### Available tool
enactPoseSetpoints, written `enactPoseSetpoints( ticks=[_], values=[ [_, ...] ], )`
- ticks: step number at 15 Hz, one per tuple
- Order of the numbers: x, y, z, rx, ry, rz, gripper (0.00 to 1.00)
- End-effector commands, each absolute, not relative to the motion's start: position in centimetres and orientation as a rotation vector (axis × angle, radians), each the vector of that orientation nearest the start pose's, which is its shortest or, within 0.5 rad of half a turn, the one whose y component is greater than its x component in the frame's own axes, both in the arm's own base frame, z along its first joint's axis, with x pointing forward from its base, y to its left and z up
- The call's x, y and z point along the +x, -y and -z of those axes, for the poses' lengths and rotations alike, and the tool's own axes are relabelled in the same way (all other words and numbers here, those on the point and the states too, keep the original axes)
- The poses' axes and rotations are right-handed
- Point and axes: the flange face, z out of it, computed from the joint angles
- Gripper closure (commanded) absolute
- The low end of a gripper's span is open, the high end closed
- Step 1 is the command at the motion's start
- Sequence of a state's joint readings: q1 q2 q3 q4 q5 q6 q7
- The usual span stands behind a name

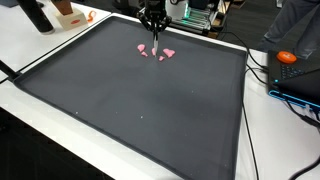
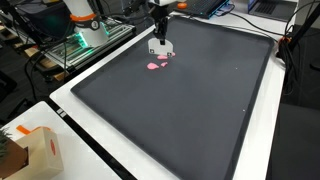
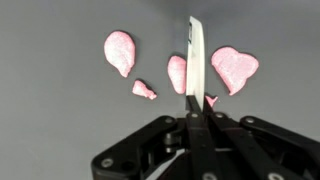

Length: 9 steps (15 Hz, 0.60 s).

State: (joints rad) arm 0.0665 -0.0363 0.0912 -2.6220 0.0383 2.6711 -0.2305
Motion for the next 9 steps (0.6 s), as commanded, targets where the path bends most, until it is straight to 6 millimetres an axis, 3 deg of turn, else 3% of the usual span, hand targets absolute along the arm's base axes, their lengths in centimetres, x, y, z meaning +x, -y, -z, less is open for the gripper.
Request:
enactPoseSetpoints(
  ticks=[1, 5, 9],
  values=[
    [41.9, -7.4, -29.3, -3.076, 0.569, 0.166, 0.99],
    [42.3, -8.3, -32.2, -3.056, 0.554, 0.171, 0.99],
    [43.9, -8.4, -35.0, -3.051, 0.461, 0.081, 0.99]
  ],
)
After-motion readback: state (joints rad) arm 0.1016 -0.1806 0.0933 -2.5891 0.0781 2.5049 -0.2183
